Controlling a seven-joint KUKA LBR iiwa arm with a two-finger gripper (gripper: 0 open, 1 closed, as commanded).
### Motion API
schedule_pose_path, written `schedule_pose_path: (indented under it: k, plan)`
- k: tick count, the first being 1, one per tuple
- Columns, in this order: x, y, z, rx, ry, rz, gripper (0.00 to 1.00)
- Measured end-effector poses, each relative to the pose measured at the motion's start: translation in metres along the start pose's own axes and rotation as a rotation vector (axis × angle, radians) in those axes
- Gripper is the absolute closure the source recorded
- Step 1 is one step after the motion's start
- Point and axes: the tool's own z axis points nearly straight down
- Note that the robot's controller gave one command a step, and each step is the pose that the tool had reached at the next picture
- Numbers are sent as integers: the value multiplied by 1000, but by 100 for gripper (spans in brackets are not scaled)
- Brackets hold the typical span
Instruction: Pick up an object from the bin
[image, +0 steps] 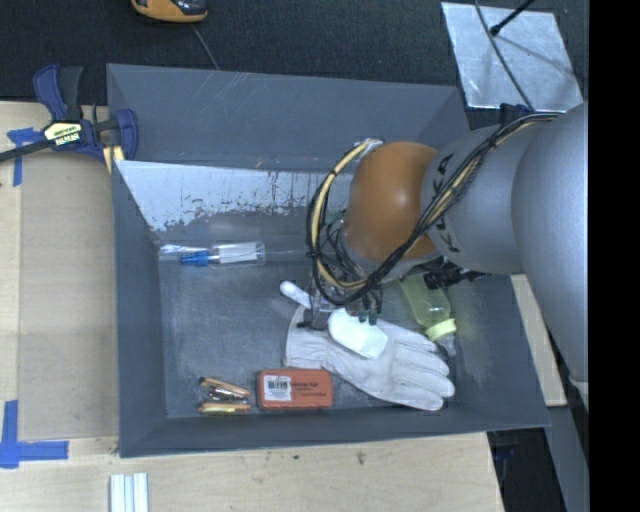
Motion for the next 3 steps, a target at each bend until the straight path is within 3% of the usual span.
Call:
schedule_pose_path:
  k: [1,2,3]
  plan:
    - [-5,6,-101,0,4,12,100]
    - [-5,6,-101,0,4,12,100]
    - [-4,3,-152,1,10,9,100]
